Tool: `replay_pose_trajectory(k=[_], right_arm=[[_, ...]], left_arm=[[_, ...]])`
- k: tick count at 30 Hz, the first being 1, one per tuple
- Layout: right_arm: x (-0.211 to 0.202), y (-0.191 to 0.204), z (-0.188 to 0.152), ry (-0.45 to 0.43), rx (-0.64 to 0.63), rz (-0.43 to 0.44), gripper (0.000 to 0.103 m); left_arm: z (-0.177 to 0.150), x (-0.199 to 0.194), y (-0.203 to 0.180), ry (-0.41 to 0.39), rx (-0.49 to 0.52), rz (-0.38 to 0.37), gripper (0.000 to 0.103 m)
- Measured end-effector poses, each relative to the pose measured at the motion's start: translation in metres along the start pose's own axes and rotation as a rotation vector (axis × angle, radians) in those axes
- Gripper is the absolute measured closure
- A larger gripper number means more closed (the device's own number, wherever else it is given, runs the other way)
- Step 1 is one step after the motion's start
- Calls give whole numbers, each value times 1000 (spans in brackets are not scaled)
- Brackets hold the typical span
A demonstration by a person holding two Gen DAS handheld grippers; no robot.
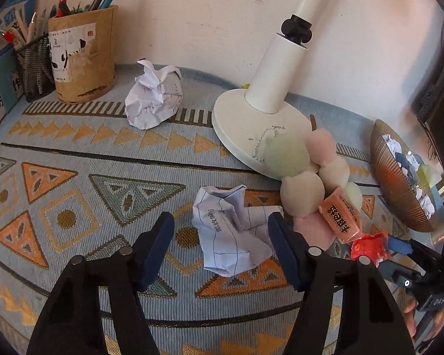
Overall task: Organize objects
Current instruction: 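Grasp the grid paper with the left tool while the right grasps the red plush bag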
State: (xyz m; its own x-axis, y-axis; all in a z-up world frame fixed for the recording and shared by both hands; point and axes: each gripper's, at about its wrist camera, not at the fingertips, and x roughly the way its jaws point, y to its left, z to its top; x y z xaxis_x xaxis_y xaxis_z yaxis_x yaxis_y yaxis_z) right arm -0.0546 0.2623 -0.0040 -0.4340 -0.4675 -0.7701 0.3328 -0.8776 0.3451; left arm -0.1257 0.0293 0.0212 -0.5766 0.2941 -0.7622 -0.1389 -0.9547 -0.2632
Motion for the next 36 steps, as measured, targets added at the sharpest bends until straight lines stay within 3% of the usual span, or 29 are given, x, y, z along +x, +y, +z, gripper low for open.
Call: replay_pose_trajectory(k=[3, 4, 7, 8, 11, 13, 18, 19, 20, 22, 25, 27, 32, 36], right_arm=[[-9, 34, -26, 52, -102, 79, 9], [-15, 41, -33, 36, -135, 52, 9], [-27, 43, -33, -40, -190, -194, 9], [-27, 39, -29, -50, -181, -230, 9], [-15, 24, -15, -25, -123, -162, 9], [0, 29, -9, -14, -148, -181, 9], [22, 48, -5, -17, -243, -280, 40], [20, 51, -5, -24, -248, -270, 55], [18, 53, -6, -31, -252, -277, 62], [14, 54, -9, -33, -248, -288, 67], [-8, 45, -17, -45, -159, -170, 68], [-30, 41, -25, -81, -124, -131, 68], [-79, 35, -52, -155, -62, -179, 68], [-78, 23, -74, -138, -8, -264, 68]], left_arm=[[-2, -6, 3, -20, -8, -32, 46], [-3, -6, 4, -21, -11, -41, 46], [-3, -5, 8, -8, -32, -66, 46], [-3, -5, 9, -10, -39, -65, 46], [-4, -5, 9, -18, -42, -58, 46], [-2, -4, 9, -19, -38, -54, 46], [-2, -3, 4, -27, -15, -32, 46], [-1, -2, 3, -23, -11, -34, 54], [-1, -1, 2, -14, -7, -36, 68], [-2, 0, 0, -7, 5, -27, 73], [-7, -16, -7, -66, 49, -31, 74], [-12, -28, -11, -65, 52, -54, 74], [-38, -78, -26, -115, 60, -121, 74], [-74, -98, -31, -124, 43, -131, 74]])
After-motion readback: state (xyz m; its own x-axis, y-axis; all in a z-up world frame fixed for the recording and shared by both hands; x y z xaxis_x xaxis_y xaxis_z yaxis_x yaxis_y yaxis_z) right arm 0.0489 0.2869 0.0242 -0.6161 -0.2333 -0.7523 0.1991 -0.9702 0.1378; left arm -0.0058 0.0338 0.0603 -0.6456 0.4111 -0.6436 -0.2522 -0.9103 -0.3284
